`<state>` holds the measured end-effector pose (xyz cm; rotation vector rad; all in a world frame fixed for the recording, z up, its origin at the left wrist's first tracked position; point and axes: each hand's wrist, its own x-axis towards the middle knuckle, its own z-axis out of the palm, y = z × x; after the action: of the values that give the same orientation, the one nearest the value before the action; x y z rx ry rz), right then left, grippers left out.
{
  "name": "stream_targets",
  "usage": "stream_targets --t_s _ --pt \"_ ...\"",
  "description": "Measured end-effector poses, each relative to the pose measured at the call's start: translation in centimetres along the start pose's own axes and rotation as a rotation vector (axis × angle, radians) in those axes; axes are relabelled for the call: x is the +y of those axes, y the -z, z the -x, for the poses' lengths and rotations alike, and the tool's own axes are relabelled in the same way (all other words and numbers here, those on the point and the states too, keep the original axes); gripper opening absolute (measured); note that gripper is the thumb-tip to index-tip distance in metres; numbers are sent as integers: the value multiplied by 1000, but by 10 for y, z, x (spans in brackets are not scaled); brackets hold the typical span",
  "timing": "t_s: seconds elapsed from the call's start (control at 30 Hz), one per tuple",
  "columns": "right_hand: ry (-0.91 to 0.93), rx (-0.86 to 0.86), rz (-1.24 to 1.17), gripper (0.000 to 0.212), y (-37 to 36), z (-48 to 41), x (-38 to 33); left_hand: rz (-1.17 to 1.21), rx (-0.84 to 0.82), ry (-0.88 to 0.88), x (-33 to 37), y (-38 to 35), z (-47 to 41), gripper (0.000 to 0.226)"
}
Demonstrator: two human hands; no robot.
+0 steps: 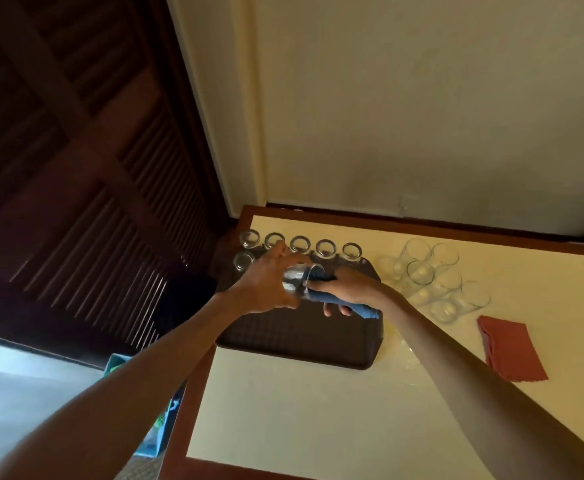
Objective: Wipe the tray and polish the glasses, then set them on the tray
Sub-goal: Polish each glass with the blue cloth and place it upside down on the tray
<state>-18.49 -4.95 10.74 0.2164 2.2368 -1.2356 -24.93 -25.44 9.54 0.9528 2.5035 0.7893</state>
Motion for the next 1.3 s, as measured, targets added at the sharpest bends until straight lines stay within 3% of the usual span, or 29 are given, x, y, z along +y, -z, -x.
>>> stream_targets --t_s 0.07,0.2,0.33,0.4,0.5,0.57,0.63,0.73,0.8,0.9,1.0,1.1,1.2,1.3 --pt "54 49 -15 24 6 7 -13 -48 -34 -84 14 19 -7 83" --pt "146 307 119 39 14 27 -41 -70 -16 -156 39 63 -8 78" --pt "218 412 156 41 29 47 -64 35 -127 -93 50 107 -6 99" --pt "250 464 156 37 37 61 -74 228 -226 -12 53 128 -1 95" --pt "268 537 264 39 45 67 -85 695 -353 199 58 137 4 62" --pt "283 570 335 40 46 67 -90 871 -264 326 65 128 4 60" --pt "276 641 367 39 43 64 -93 892 -104 386 76 117 2 56" --pt "148 841 418 16 38 60 -99 892 32 374 98 110 1 38" --pt "106 941 432 15 38 57 -96 871 67 342 107 113 2 33" --pt "144 899 383 10 45 50 -99 850 104 320 110 121 7 34" --pt "281 686 189 42 53 58 -110 875 159 346 110 127 5 34" --pt "357 557 184 40 57 62 -114 899 214 368 112 130 1 31" --pt "371 629 185 44 62 59 -115 824 253 356 121 127 -2 30" --pt "376 760 243 29 68 53 -115 777 287 328 124 125 -2 28"
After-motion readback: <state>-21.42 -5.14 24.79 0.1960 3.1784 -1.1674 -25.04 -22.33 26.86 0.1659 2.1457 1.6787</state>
